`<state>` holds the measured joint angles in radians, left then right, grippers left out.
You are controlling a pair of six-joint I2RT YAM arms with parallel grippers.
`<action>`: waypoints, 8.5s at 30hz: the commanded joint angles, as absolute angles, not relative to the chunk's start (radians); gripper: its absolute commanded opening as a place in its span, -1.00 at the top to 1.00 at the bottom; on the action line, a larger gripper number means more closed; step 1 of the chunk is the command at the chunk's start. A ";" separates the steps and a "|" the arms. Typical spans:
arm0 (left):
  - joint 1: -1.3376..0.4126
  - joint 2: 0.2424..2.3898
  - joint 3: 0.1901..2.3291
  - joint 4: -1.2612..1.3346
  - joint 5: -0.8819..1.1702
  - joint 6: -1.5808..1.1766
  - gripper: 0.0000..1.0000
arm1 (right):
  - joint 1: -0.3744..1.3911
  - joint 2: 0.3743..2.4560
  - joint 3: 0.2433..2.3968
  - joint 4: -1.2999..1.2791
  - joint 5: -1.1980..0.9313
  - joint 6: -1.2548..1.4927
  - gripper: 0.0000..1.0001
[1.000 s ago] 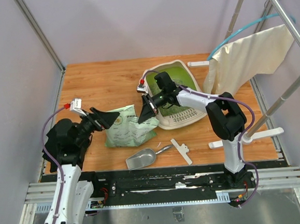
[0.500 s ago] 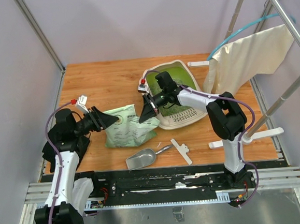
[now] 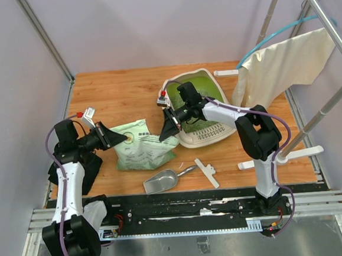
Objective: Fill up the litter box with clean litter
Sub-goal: Close the cat litter bag at the center of the board.
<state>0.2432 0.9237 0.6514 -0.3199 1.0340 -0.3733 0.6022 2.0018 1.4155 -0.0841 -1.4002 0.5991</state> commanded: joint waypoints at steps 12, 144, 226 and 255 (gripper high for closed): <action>0.311 0.953 0.747 -0.427 1.068 -0.267 0.99 | 0.603 1.956 1.427 -0.163 -1.409 0.477 -0.11; 0.382 0.997 0.734 -0.487 0.924 -0.210 0.99 | 1.010 1.468 1.092 -0.015 -0.379 -0.552 -0.29; -0.360 1.071 0.796 -0.632 0.527 0.794 -0.99 | 0.895 1.337 0.926 0.021 -0.488 -0.525 0.98; -0.361 0.685 0.711 -0.605 0.338 0.680 0.99 | 0.957 1.518 1.241 -0.187 -0.542 -0.232 -0.41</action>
<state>-0.3679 0.7380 0.7036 -0.7185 0.3504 0.6907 0.9138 1.4406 1.1633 -0.2062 -0.4984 -0.3695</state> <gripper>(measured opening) 0.020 0.689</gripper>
